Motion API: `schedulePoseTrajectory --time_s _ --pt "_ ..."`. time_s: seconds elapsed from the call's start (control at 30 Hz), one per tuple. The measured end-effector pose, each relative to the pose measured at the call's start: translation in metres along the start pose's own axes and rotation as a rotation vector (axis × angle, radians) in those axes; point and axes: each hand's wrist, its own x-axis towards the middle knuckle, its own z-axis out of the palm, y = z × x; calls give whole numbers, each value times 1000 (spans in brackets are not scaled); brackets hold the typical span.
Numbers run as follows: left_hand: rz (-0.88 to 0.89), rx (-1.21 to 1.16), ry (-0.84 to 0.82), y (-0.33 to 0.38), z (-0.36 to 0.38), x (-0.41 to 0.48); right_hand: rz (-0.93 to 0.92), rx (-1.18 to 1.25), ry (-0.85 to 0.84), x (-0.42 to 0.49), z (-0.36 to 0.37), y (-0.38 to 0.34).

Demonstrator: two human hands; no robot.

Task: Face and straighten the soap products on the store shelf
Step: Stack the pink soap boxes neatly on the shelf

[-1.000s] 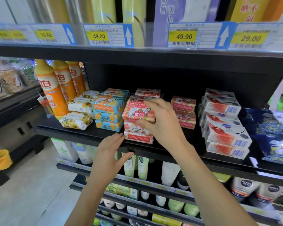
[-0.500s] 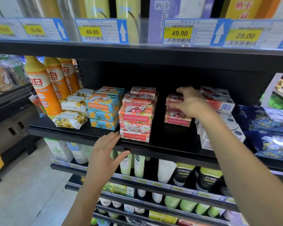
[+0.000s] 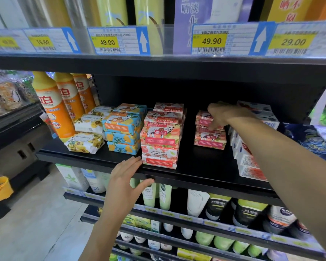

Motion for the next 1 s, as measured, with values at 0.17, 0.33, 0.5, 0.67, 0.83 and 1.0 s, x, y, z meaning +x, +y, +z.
schedulePoseTrajectory --time_s 0.17,0.33,0.5,0.67,0.83,1.0 --pt "-20 -4 -24 3 -2 1 -3 69 74 -5 -2 3" --pt "-37 -12 -34 7 -4 1 -13 245 162 -30 0 7" --pt "-66 -19 -57 12 -5 -2 -28 293 297 -82 -8 -3" --pt "-121 -101 36 33 -15 -11 -109 470 446 -144 19 -1" --pt "-227 -511 14 90 -21 -21 -225 579 512 -186 60 2" --pt "-382 -889 -271 136 -7 -14 -315 638 545 -205 86 -1"
